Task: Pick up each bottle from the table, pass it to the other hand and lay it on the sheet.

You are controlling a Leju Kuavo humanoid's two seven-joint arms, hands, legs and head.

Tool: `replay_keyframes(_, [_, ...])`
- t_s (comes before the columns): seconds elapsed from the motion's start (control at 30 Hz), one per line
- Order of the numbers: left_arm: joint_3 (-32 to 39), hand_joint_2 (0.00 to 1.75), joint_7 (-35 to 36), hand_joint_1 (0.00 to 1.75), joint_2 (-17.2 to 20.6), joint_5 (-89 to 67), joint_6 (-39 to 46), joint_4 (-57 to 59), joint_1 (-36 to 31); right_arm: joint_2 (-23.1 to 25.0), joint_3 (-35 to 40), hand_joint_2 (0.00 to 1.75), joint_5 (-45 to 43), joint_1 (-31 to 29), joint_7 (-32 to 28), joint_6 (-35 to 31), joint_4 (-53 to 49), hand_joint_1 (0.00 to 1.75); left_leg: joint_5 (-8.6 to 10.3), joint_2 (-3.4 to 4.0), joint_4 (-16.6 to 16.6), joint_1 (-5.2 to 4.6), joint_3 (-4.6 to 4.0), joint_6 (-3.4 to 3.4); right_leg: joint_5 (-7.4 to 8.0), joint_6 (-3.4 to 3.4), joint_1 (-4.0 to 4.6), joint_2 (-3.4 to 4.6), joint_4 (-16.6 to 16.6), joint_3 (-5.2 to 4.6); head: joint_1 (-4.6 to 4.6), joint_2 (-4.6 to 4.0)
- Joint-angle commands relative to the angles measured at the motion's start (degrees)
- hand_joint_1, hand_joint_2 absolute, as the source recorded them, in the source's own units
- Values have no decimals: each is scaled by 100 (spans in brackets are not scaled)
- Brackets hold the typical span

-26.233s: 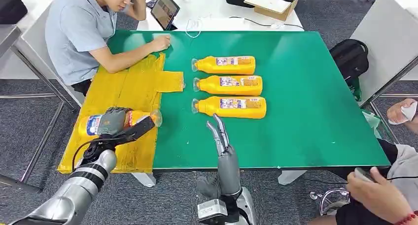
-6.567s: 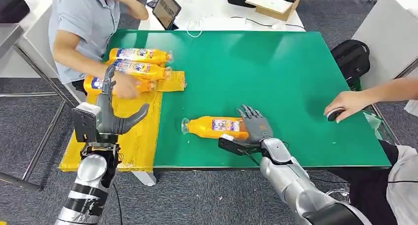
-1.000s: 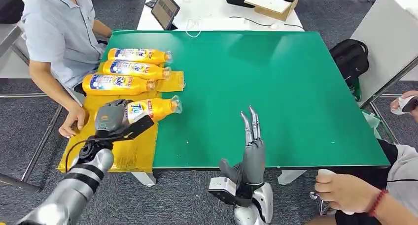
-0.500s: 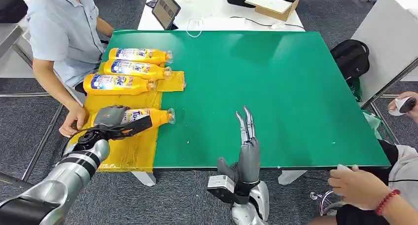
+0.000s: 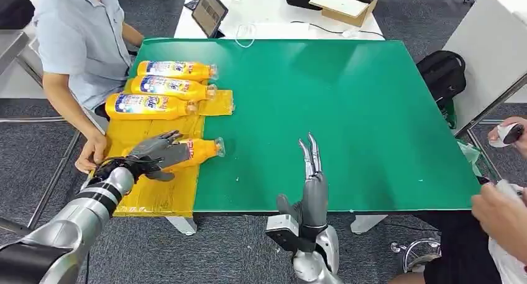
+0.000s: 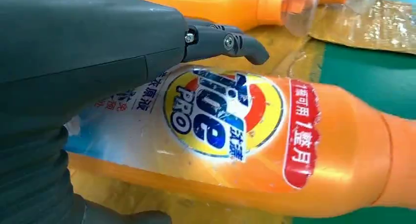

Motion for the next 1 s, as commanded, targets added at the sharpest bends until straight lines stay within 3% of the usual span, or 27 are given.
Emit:
replay_keyframes(0.03, [301, 175, -385, 0, -87, 417, -453, 174, -132, -184, 178, 0, -97, -265, 6, -13, 432, 0, -5, 3, -3, 3, 15, -4, -3, -8, 4, 3, -4, 15, 0, 0])
replay_keyframes(0.2, [357, 175, -959, 0, -41, 1907, -739, -1503, 495, -226, 232, 0, -151, -274, 6, -13, 470, 0, -9, 6, -2, 5, 21, -4, -6, -8, 6, 7, -5, 21, 0, 0])
replay_keyframes(0.3, [384, 175, -764, 0, -293, 2580, -49, -3129, 1137, -199, 181, 0, -101, -184, 6, -13, 361, 0, -9, 5, -1, 5, 15, -3, -6, -6, 6, 4, -6, 17, 0, 0])
replay_keyframes(0.43, [573, 175, -598, 0, -607, 3894, -82, -4304, 1604, -124, 127, 0, 5, -137, 6, -13, 335, 0, -8, -7, 0, 1, 10, -1, -9, -5, 1, -7, -4, 13, 0, 0])
replay_keyframes(0.6, [602, 175, -454, 0, -837, 5410, 5, -5323, 2279, -284, 363, 0, -1139, 83, 6, -7, 28, 0, -16, 9, 0, 2, 15, -2, -9, -7, 2, 9, -8, 15, -2, 0])
replay_keyframes(0.83, [485, 175, -741, 0, -986, 5637, 420, -6103, 2908, -161, -27, 0, -1304, 274, 6, -13, -353, 0, -22, 10, 1, 3, 24, -5, -14, -10, 3, 10, -5, 23, 0, 0])
replay_keyframes(0.87, [173, 175, -1309, 0, -1177, 5120, 1350, -6861, 3852, 128, -495, 0, -1313, 474, 6, -13, -609, 0, -14, 6, -2, -3, 9, -2, -9, -5, -2, 5, -5, 7, -2, 0])
replay_keyframes(1.0, [280, 175, -1823, 0, -1315, 5111, 1916, -7317, 4770, 338, -1119, 0, -1091, 676, 6, -13, -672, 0, -32, 17, -3, -1, 33, -6, -22, -10, 0, 17, -8, 26, -2, 0])
